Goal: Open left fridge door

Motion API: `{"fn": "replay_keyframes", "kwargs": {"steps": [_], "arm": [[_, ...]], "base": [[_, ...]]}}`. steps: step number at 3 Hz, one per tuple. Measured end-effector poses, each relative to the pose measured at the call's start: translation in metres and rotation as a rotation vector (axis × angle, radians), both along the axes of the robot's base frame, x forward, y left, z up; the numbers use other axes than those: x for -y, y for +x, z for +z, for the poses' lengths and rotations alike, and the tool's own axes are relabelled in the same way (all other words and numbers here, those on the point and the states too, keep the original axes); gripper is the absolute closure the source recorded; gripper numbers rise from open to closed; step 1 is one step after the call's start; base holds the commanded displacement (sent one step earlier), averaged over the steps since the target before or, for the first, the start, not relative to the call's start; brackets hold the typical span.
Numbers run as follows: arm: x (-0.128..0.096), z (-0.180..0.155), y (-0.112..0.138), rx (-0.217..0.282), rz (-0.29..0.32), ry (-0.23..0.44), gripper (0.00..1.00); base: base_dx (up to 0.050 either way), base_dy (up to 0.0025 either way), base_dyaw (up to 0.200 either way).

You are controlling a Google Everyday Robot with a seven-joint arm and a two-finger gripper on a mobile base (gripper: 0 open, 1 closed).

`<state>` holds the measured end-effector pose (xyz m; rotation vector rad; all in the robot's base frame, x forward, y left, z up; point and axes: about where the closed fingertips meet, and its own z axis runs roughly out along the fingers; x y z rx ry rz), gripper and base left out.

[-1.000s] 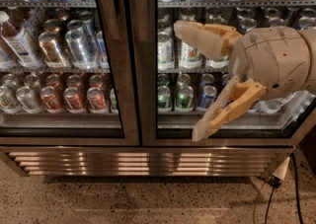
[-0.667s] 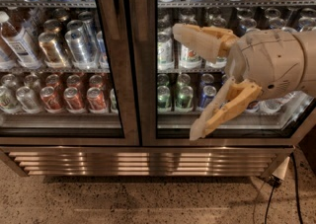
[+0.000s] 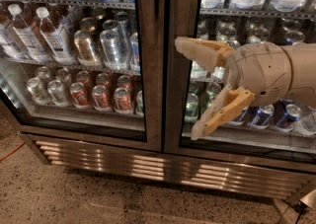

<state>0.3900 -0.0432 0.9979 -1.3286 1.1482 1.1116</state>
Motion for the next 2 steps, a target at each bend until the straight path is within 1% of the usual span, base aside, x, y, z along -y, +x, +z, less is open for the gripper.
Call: {"fn": "replay_keyframes", "kwargs": {"steps": [1, 2], "arm": [[0.0000, 0.0000, 0.0000, 0.000, 0.000, 0.000, 0.00], [-0.0001, 0.0000, 0.0000, 0.000, 0.000, 0.000, 0.00]], "base": [[0.041, -0.00227, -0.110], [0.000, -0.00001, 0.198]]}}
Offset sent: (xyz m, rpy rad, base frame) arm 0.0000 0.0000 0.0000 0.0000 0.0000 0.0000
